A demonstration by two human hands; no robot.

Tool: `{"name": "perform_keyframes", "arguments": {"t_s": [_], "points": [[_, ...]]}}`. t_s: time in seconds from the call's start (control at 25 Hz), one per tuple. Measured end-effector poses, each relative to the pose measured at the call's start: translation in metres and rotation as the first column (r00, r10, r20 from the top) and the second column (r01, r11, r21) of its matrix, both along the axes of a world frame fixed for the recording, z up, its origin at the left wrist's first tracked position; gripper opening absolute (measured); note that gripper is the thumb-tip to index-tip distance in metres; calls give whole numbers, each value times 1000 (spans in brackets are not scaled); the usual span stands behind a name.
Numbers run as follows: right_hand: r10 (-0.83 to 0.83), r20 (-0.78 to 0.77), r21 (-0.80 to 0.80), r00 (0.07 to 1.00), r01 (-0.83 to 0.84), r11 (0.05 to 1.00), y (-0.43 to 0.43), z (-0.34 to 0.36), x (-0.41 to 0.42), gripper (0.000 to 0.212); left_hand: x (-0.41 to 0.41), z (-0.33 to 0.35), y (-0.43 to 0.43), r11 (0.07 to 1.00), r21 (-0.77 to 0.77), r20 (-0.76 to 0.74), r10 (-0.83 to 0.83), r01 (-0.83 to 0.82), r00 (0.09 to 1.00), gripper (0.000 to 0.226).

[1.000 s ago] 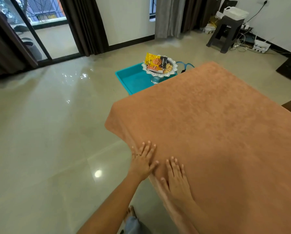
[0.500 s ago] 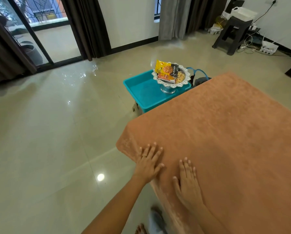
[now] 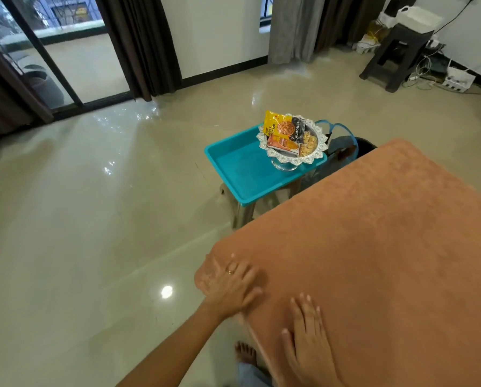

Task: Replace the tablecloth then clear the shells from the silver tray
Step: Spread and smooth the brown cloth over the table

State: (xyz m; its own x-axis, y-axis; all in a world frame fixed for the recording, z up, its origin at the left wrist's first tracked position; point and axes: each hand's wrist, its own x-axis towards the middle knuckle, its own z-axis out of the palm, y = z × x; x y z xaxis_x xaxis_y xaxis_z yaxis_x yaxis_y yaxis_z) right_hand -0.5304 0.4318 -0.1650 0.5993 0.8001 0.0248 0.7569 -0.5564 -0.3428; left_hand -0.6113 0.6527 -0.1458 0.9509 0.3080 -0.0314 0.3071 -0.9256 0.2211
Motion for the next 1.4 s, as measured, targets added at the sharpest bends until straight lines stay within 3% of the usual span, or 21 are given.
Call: {"name": "perform_keyframes", "arguments": {"t_s": [0.12,0.48,0.64,0.76,0.84,1.0,1.04,1.16,1.2,1.32,1.4], "points": [[-97,0,-33,995,97,995,52,1,27,64,35,7,33,985,-46,-40,164,-165,986,57],[-209,41,-142,977,212,967,89,-7,27,69,25,-19,82,959,-211,-54,181,-189,982,74],[-255,-4,-146,967,251,957,96,-2,24,65,-3,-28,117,971,-214,-9,107,-107,994,61],[-368,-93,-22,925,368,930,121,4,16,60,2,-14,127,975,-218,95,-7,28,995,50],[-294,-98,3,951,296,955,150,5,8,58,14,-7,122,941,-297,157,-123,165,980,55],[58,13,-153,998,-56,987,179,-2,40,55,18,-21,116,932,-258,4,-261,253,965,61],[33,32,-186,999,-26,982,178,-2,58,56,14,-23,117,938,-252,-23,-252,239,967,62],[-335,3,-210,942,328,921,172,6,97,65,11,-23,117,949,-218,3,-231,227,973,63],[-359,-23,-213,933,347,914,176,7,99,67,15,-24,118,950,-216,28,-226,226,974,63],[-73,-18,-212,997,67,975,185,7,92,63,46,-20,115,939,-276,148,-172,207,974,56],[-41,-1,-219,999,39,975,184,7,103,61,74,-16,111,914,-346,201,-149,212,968,63]]}}
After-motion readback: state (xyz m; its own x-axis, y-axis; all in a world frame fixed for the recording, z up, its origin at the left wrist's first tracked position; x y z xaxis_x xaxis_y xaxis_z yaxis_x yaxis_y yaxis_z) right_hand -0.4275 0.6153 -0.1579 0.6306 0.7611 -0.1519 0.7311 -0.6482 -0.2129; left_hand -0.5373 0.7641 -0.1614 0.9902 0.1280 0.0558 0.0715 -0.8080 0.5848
